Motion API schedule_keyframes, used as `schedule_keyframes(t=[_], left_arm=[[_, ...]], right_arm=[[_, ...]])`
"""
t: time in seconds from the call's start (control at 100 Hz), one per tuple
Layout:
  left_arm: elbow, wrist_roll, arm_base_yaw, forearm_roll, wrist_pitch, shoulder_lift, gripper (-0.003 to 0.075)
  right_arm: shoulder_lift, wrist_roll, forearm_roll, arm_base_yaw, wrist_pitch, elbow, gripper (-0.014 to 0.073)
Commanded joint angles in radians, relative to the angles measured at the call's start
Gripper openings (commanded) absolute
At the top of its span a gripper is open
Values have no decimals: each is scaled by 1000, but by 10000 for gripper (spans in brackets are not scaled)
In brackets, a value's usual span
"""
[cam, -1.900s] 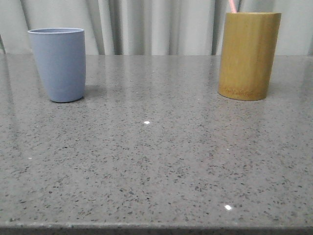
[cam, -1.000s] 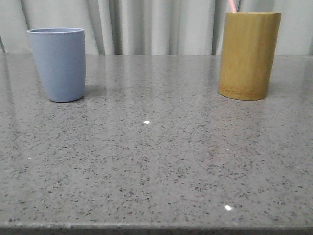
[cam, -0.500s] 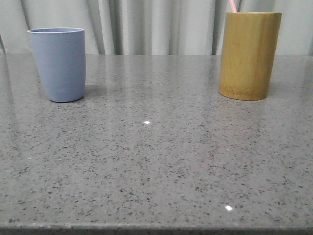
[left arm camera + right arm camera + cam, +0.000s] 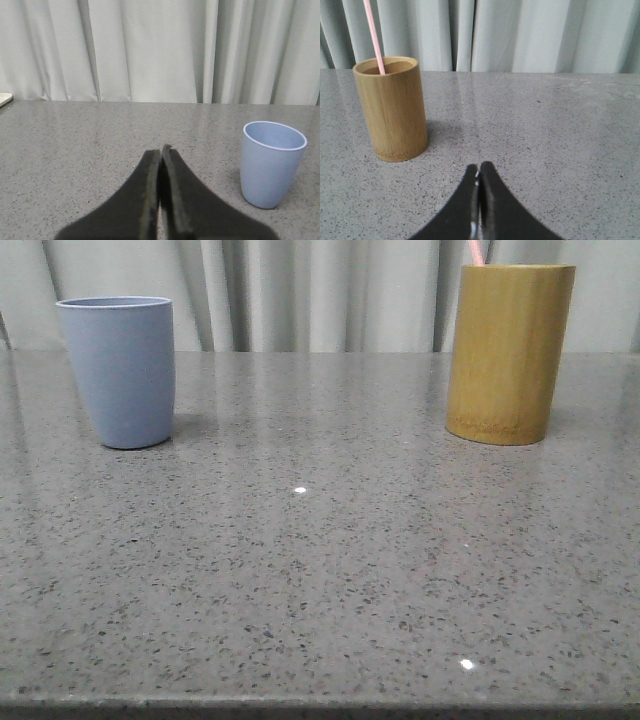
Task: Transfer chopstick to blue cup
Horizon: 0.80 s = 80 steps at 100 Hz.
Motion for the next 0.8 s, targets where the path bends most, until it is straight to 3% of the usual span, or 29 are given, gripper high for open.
schedule_keyframes(t=[0.0,0.23,0.35,0.44,0.54,0.68,0.79], left_arm=[[-117,-4,2,-35,-16,98,-19],[-328,-4,2,-43,155,333,-18],[-388,-2,2,-43,154,428,-1],[-412,14,2,-43,154,485,66],[-431,42,2,-49,154,528,197],[-441,42,2,-55,148,555,381],[-441,42,2,-55,148,555,410]], right_arm=[[89,-7,-3,-9,1,-116,-97],[317,-7,6,-9,164,-325,-51],[414,-7,6,-9,172,-391,87],[469,-7,6,-9,171,-429,206],[510,-7,6,-9,161,-452,298],[537,-7,6,-9,120,-455,304],[538,-7,6,-9,104,-455,304]])
